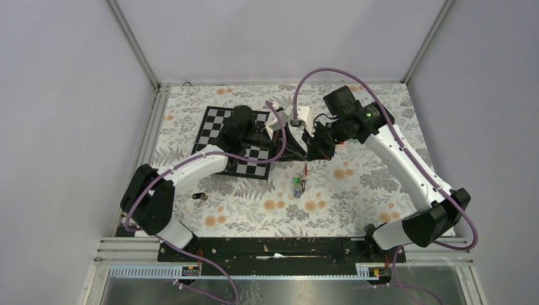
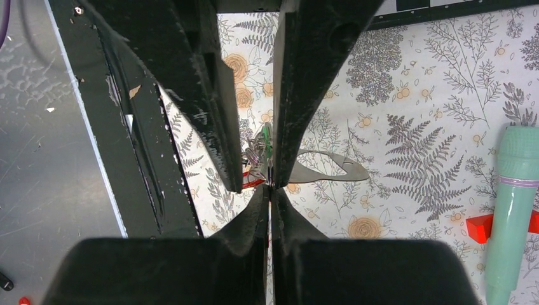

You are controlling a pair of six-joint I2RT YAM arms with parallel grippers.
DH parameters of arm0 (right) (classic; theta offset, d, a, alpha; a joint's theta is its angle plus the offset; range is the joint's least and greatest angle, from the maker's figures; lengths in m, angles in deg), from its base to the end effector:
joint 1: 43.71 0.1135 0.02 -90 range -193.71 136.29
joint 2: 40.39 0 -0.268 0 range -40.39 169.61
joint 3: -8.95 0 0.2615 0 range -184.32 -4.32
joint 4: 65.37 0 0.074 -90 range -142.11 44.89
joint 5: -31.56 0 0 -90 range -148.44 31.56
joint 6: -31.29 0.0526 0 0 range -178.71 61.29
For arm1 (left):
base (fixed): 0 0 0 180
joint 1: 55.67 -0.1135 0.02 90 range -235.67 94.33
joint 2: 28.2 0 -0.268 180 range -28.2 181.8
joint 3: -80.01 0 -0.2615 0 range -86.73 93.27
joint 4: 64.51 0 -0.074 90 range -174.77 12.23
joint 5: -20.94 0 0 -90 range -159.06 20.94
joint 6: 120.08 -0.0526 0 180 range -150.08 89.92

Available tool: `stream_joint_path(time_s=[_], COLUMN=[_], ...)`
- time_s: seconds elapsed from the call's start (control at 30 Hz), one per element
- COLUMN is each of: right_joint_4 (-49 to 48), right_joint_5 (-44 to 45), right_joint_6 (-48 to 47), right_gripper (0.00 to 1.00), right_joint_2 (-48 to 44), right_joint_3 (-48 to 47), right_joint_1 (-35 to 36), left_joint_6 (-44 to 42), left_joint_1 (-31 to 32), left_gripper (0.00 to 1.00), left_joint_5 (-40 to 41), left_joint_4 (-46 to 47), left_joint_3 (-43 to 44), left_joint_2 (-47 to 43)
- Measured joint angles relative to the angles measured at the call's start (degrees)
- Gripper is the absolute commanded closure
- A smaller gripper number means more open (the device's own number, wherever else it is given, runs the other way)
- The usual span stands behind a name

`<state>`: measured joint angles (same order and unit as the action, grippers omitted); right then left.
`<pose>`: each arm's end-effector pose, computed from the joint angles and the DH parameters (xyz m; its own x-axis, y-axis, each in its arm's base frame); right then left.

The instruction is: Put the keys on the keyring

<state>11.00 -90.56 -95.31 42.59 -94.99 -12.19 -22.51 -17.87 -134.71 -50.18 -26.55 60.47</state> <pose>0.2400 0.1800 0.3754 -0.1460 -0.6819 -0.7167 -0.9805 0.1963 0.0129 0.2565 -0.2596 0.3112 -0.1404 0.0402 -0.9893 0.9624 -0.2292 -0.1459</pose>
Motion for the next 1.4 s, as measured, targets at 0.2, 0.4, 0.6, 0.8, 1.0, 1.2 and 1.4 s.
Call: stream_joint_path(time_s=[0.2,0.4,0.6,0.8,1.0,1.2,1.4], right_joint_4=[-0.13,-0.59,-0.68,-0.70,-1.16,-4.48,-11.39], right_joint_5=[-0.02,-0.02,-0.07,-0.24,-0.24,-0.35,-3.50], right_joint_6=[0.24,0.46,0.52,0.72,1.16,2.86,5.14], right_gripper=[1.00,1.00,1.00,1.00,0.95,0.66,0.59], right_joint_2=[-0.22,-0.44,-0.55,-0.94,-1.31,-3.50,-9.40], right_joint_3=[0.02,0.24,0.63,0.92,1.31,4.42,9.62], right_joint_1=[0.00,0.02,0.07,0.22,0.24,0.07,-3.76], left_joint_6=[0.72,1.33,1.51,1.70,2.84,9.77,19.98], left_joint_1=[0.00,0.00,0.00,0.00,0.00,-0.96,-3.13], left_gripper=[0.78,0.84,0.95,1.00,1.00,1.00,1.00], left_joint_5=[-0.07,-0.15,-0.11,-0.13,0.07,0.61,1.20], left_joint_4=[1.33,2.71,3.10,3.37,4.42,12.50,22.32], left_joint_3=[-0.79,-1.38,-1.68,-1.70,-2.21,-6.86,-10.86], left_joint_2=[0.09,0.20,0.46,0.50,0.50,0.09,-0.31])
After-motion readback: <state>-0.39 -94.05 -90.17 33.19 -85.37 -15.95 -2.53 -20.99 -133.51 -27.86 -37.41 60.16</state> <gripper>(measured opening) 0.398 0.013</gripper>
